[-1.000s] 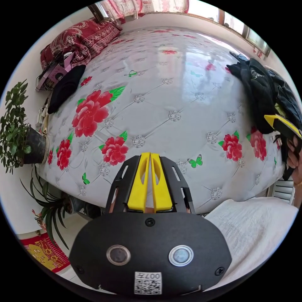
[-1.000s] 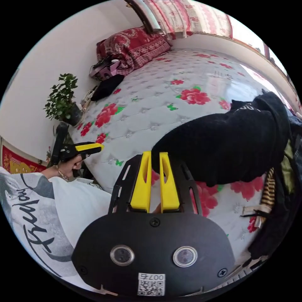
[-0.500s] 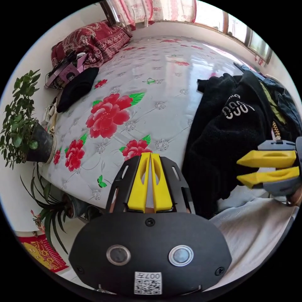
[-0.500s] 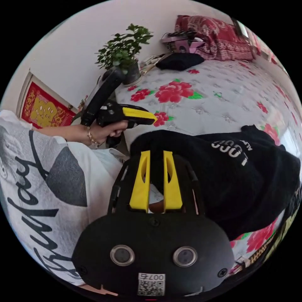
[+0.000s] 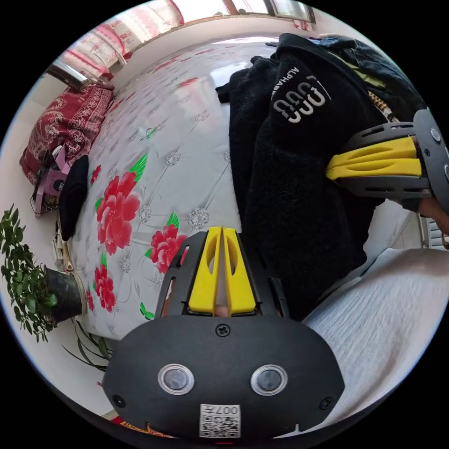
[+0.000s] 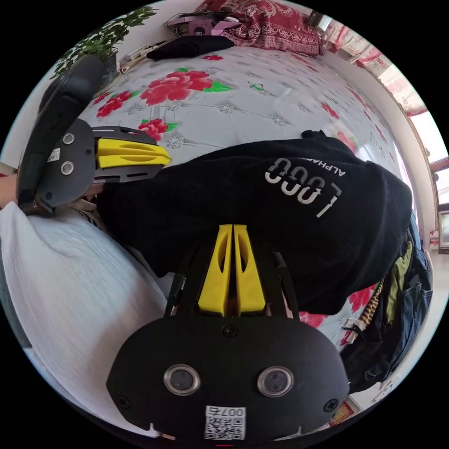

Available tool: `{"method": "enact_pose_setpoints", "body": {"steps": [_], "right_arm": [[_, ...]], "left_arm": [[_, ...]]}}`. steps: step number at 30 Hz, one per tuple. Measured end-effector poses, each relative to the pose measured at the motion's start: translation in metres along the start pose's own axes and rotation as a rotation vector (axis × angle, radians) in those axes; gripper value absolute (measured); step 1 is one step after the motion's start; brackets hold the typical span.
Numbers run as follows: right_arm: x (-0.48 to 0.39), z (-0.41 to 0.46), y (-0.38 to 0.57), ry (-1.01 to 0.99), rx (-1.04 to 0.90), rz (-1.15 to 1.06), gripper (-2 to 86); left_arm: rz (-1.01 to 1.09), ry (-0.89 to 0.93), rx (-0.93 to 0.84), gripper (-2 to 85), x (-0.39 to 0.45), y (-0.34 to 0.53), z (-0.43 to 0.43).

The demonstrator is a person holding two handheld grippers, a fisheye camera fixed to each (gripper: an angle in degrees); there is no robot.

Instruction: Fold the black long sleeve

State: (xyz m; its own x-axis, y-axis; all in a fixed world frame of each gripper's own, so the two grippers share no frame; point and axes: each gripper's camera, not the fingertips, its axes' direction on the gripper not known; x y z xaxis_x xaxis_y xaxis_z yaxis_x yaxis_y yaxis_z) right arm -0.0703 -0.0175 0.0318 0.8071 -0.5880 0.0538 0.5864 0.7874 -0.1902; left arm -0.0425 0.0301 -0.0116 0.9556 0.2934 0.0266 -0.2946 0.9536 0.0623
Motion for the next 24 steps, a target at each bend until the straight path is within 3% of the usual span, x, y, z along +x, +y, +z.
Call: {"method": "enact_pose_setpoints", "body": {"steps": [24], "right_arm": [[0.012,-0.003,-0.025,0.012,-0.032,0.023,-0.3]], "left_arm": [[-0.018,0.071,-0.008,-1.0,-0.022,-0.007,0.007]]}}
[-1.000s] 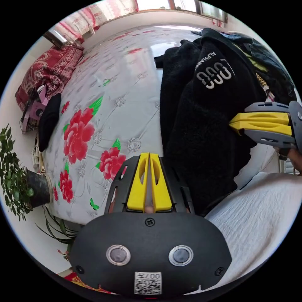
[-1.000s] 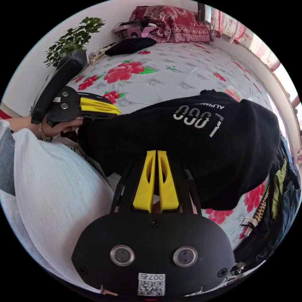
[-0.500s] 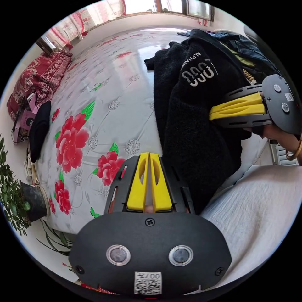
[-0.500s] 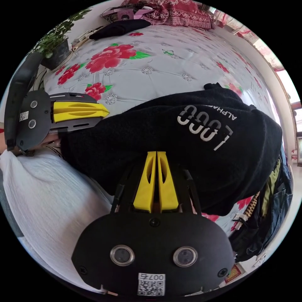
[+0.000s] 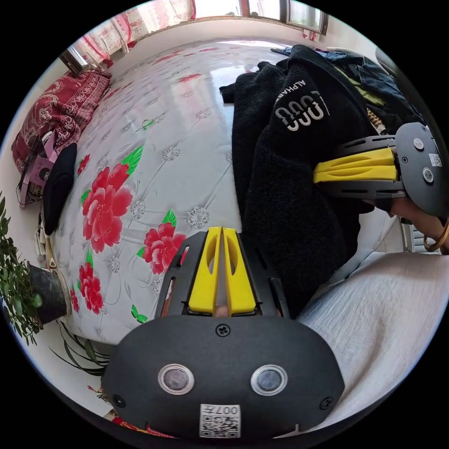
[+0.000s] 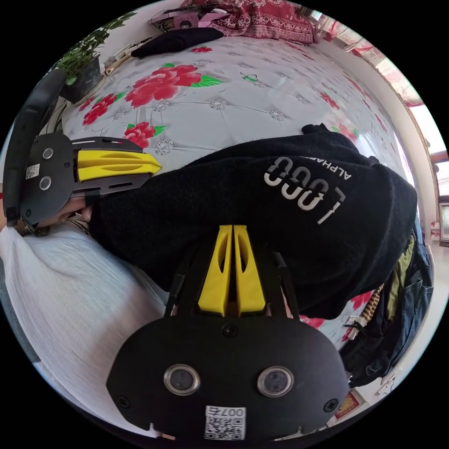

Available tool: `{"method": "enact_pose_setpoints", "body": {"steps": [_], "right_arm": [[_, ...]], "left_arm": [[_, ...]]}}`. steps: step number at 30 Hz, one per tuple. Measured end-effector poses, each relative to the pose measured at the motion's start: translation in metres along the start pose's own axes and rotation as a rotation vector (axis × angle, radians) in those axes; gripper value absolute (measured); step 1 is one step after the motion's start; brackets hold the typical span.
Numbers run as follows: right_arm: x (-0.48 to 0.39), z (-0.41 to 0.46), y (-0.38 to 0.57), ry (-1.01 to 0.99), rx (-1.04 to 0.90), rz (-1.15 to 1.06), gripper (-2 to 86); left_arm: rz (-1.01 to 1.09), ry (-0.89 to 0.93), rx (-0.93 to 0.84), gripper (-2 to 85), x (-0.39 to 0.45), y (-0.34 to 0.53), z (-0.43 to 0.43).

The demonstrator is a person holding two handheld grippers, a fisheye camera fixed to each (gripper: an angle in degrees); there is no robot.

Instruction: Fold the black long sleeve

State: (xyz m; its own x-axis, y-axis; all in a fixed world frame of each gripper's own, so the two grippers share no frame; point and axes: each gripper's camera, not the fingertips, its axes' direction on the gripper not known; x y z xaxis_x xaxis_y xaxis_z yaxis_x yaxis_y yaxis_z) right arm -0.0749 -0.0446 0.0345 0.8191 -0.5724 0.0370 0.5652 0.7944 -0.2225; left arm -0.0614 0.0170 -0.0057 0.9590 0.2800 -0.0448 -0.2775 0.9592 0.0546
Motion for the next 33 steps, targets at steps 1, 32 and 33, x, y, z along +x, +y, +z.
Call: {"method": "enact_pose_setpoints", "body": {"steps": [1,32,33], "right_arm": [[0.001,0.0,0.0,-0.001,0.002,0.001,-0.4],[0.011,0.001,-0.006,0.008,0.042,-0.013,-0.4],[0.011,0.001,-0.006,0.009,0.043,-0.013,-0.4]], "left_arm": [[0.0,-0.002,0.0,-1.0,0.0,0.0,0.0],[-0.001,-0.04,-0.007,-1.0,0.012,-0.023,0.005],[-0.001,-0.04,-0.007,-1.0,0.012,-0.024,0.005]]}}
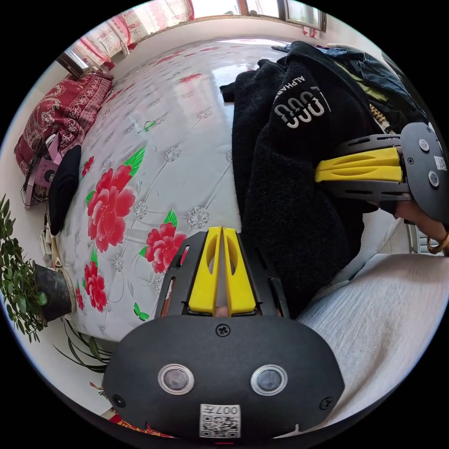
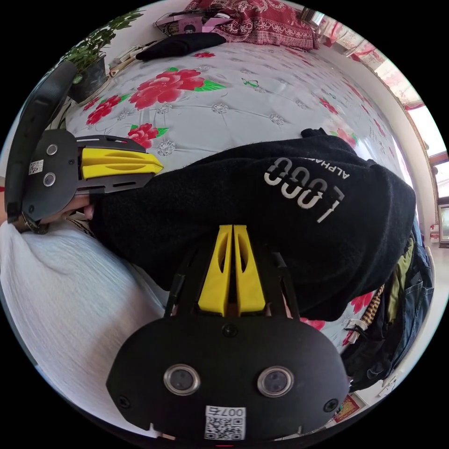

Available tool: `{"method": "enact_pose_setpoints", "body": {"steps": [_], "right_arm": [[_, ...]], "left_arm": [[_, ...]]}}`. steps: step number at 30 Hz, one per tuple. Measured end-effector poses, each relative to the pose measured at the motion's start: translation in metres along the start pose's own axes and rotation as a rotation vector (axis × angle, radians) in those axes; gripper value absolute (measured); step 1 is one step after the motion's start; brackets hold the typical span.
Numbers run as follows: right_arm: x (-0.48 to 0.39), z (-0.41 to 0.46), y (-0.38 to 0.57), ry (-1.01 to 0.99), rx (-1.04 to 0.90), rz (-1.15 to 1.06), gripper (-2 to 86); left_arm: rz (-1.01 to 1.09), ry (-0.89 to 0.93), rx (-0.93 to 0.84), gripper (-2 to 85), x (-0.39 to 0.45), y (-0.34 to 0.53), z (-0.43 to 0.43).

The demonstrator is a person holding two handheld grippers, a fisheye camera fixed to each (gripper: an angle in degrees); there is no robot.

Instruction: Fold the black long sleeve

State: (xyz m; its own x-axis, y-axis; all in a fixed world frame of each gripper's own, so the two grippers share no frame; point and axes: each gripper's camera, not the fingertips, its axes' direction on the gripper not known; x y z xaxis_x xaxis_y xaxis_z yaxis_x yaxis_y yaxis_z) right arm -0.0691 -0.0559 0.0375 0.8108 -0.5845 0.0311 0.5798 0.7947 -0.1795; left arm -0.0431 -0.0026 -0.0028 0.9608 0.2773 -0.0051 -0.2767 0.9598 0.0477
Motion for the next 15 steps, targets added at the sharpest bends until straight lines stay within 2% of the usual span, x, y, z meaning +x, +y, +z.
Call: {"method": "enact_pose_setpoints", "body": {"steps": [15], "right_arm": [[-0.001,0.003,-0.012,0.006,0.006,0.001,-0.3]], "left_arm": [[0.0,0.004,0.003,-1.0,0.003,-0.017,0.004]]}}
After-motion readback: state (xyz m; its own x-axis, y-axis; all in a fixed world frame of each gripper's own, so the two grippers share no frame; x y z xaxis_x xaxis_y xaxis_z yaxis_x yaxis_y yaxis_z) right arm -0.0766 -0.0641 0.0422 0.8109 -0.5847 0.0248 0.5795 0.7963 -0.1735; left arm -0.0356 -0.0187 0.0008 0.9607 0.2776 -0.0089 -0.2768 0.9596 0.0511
